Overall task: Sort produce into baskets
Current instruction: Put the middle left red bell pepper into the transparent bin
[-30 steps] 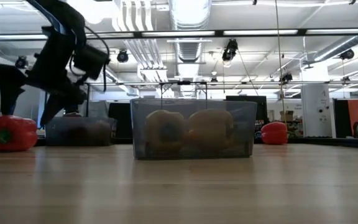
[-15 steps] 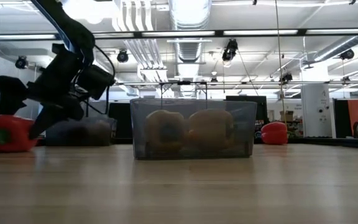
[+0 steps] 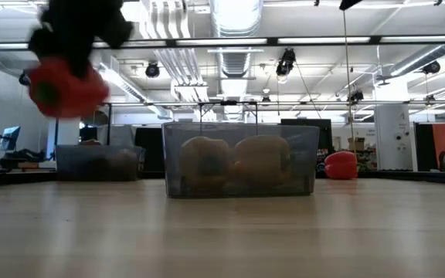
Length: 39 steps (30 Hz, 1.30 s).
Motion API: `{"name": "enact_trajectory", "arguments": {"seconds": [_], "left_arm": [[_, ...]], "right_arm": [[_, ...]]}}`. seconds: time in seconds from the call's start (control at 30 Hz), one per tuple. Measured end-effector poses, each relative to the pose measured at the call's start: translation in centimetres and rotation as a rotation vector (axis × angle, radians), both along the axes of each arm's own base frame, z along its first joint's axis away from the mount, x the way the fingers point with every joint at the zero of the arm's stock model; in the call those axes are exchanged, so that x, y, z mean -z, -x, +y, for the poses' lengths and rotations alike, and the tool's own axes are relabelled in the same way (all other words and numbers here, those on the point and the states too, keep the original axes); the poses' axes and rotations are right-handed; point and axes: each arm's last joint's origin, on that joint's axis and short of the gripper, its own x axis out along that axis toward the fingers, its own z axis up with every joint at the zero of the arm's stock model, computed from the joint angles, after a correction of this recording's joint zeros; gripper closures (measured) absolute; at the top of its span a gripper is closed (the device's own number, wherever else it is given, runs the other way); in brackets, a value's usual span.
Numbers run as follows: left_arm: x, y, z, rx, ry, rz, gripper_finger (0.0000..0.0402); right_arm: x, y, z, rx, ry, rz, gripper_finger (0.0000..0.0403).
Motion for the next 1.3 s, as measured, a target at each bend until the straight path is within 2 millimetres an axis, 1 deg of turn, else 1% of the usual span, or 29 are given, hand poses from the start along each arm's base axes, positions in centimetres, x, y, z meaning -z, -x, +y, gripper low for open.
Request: {"name": "enact_trajectory", "arguments": {"seconds": [0.13,0.17,0.23,0.33,0.4,0.47,0.5,0.57,0.7,0.83,0.97,1.07,1.17,1.3], "left_arm": [[-2.9,1.4,-6.4,0.169,-0.018,-0.094,0.0099],[-3.4,1.9,-8.1,0.208,-0.019,-0.130,0.0099],[-3.9,3.8,-11.2,0.263,-0.027,-0.169,0.0099],[-3.8,7.0,-14.9,0.292,-0.024,-0.201,0.0099],[-3.1,9.2,-16.8,0.321,-0.014,-0.202,0.0099],[-2.0,10.8,-18.4,0.358,-0.006,-0.186,0.0099],[-1.6,11.4,-18.9,0.380,-0.013,-0.175,0.0099],[-0.9,12.0,-20.0,0.436,-0.009,-0.186,0.0099],[0.5,11.9,-21.9,0.544,-0.016,-0.196,0.0099],[2.6,11.6,-22.5,0.574,-0.065,-0.134,0.0099],[4.9,11.0,-22.5,0.537,-0.141,-0.122,0.0099],[6.1,10.4,-22.9,0.536,-0.142,-0.135,0.0099],[6.9,9.9,-23.6,0.537,-0.126,-0.169,0.0098],[8.0,9.7,-23.4,0.476,-0.228,-0.184,0.0082]], "right_arm": [[1.3,-2.1,0.4,0.076,-0.066,0.056,0.0014],[1.6,-2.6,0.6,0.105,-0.087,0.071,0.0014],[2.5,-3.6,1.1,0.156,-0.122,0.110,0.0014],[3.9,-4.8,2.5,0.224,-0.172,0.186,0.0014],[4.7,-5.5,4.1,0.244,-0.227,0.223,0.0014],[5.5,-6.0,6.2,0.253,-0.272,0.260,0.0014],[6.0,-6.2,7.3,0.260,-0.283,0.278,0.0014],[7.0,-6.4,9.5,0.271,-0.297,0.315,0.0014],[8.7,-6.1,13.6,0.313,-0.319,0.376,0.0014],[10.3,-5.7,16.7,0.330,-0.336,0.439,0.0014],[11.4,-5.4,18.6,0.362,-0.344,0.473,0.0014],[12.4,-5.6,19.4,0.377,-0.354,0.530,0.0014],[13.6,-6.1,20.1,0.364,-0.371,0.616,0.0014],[15.1,-6.4,20.9,0.324,-0.407,0.776,0.0014]]}}
